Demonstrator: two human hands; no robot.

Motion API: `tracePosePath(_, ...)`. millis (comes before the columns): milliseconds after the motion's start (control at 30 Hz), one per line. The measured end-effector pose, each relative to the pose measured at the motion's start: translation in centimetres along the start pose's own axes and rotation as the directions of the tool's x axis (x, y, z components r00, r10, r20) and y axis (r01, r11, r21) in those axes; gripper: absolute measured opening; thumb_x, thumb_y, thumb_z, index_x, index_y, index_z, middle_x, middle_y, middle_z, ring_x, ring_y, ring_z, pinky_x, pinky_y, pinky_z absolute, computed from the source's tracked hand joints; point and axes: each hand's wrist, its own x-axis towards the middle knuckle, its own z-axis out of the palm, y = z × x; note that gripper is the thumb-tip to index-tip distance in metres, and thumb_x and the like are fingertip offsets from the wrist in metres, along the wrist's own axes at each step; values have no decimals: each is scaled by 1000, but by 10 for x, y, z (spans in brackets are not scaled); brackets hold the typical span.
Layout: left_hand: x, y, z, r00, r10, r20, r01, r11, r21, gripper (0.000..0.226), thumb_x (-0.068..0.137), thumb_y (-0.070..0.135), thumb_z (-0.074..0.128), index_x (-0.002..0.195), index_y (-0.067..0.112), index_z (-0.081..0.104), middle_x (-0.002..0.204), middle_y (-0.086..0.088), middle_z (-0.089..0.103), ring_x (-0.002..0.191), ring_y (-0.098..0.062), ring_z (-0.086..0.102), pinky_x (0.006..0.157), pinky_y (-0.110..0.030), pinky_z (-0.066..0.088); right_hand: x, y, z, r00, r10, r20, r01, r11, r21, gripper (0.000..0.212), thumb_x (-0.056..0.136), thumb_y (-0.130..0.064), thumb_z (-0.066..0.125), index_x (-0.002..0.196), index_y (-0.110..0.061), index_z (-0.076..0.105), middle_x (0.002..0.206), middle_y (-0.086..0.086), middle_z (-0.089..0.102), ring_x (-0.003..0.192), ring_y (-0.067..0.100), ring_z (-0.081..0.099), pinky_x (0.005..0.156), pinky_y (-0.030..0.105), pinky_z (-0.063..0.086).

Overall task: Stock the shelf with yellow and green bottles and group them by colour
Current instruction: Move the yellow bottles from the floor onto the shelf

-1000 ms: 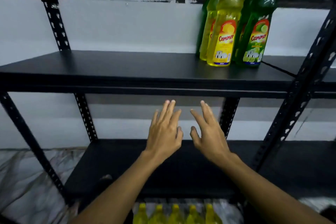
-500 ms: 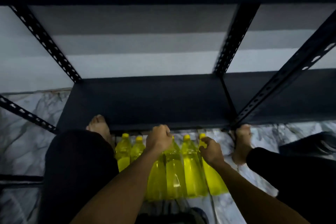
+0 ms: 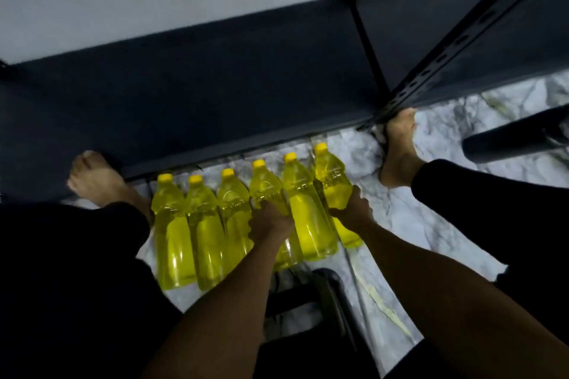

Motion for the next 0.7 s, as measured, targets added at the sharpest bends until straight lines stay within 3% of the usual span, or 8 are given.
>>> tracePosePath(133, 10, -14, 8, 1000, 22, -19, -23, 998, -52, 91, 87, 30, 65, 154, 7, 8, 131, -23, 53, 118, -40, 55, 89, -41, 48, 11, -11, 3, 996, 69, -61, -71, 997, -24, 105, 72, -52, 77, 148, -19, 12, 146, 20, 32, 133, 42, 34, 102, 60, 31)
tracePosePath(233, 17, -23, 14, 1000, 14, 8, -13, 995, -100, 98, 87, 28, 64, 155, 9, -2, 123, -22, 59, 110, -39, 59, 81, -38, 49, 19, -16, 9, 986, 73, -150, -89, 991, -103, 102, 69, -56, 76, 142, -18, 17, 143, 17, 33, 131, 39, 34, 99, 61, 33)
tracePosePath(467, 22, -20, 24, 994, -82, -79, 61, 969, -241, 76, 81, 31, 71, 142, 0, 38, 121, -22, 61, 112, -40, 58, 86, -44, 51, 18, -15, 10, 985, 69, -160, -77, 996, -45, 84, 72, -53, 75, 134, -17, 29, 137, 11, 43, 126, 38, 43, 94, 59, 37)
tracePosePath(633, 22, -8, 33, 986, -79, -149, 59, 988, -140, 91, 76, 36, 77, 143, -5, 30, 124, -24, 59, 117, -41, 55, 88, -44, 49, -5, -4, 9, 982, 73, -172, -94, 989, -113, 86, 75, -69, 64, 134, -16, 33, 133, 11, 46, 123, 38, 45, 92, 57, 39)
tracePosePath(700, 21, -4, 36, 985, -88, -148, 73, 992, -99, 98, 74, 39, 79, 142, -8, 26, 128, -24, 56, 121, -40, 50, 87, -44, 49, -17, -1, 9, 983, 72, -167, -102, 980, -174, 83, 75, -64, 68, 133, -15, 33, 131, 12, 47, 121, 38, 46, 90, 57, 39)
